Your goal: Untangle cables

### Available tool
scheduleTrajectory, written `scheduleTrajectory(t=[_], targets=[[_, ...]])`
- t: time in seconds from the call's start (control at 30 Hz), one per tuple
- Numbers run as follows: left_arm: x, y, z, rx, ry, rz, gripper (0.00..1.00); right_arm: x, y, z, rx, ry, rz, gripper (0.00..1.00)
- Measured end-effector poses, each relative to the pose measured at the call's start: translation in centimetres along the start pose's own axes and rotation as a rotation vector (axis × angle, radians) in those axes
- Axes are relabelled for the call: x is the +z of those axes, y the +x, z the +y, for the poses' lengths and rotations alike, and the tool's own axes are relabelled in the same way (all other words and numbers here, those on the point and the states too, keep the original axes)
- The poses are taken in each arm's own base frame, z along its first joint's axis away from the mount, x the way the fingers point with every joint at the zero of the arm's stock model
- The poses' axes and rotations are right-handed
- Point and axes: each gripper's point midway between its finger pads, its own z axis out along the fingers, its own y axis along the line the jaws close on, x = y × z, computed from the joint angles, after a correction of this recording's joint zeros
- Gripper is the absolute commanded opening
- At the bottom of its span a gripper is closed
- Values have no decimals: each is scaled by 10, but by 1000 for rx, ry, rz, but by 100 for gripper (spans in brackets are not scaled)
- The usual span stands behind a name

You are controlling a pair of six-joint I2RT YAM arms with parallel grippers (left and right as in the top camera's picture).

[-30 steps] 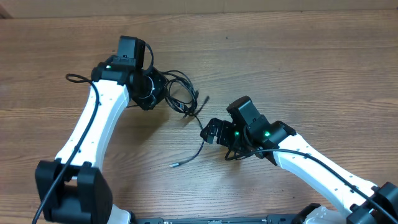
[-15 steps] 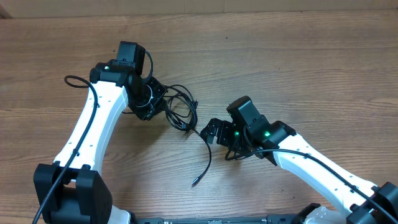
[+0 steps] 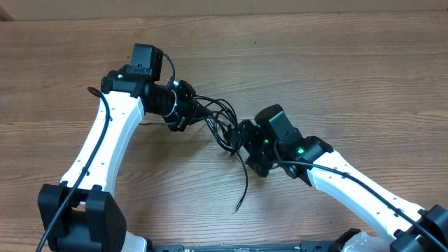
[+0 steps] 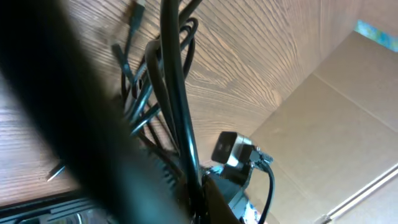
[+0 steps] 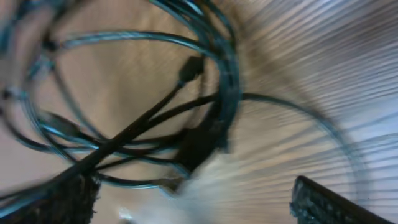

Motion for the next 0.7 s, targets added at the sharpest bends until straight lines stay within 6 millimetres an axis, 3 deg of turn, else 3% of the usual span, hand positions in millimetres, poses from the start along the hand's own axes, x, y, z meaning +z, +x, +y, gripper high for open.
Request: scheduleTrajectory(t=[0.13, 0.3, 0.43, 0.53, 0.7], targets=[[0, 5, -3, -81, 16, 28, 4, 0, 0, 5, 196, -19, 1, 95], [0, 6, -4, -306, 18, 40, 4, 8, -2, -1, 366, 5, 2, 99], [0, 7, -5, -433, 18, 48, 4, 20, -4, -6, 446, 28, 5, 100], [0, 9, -8, -524, 29, 67, 4, 30, -1, 5, 482, -12, 20, 100], [-1, 7, -19, -554, 70, 79, 4, 44, 1, -2, 504, 15, 14, 100]])
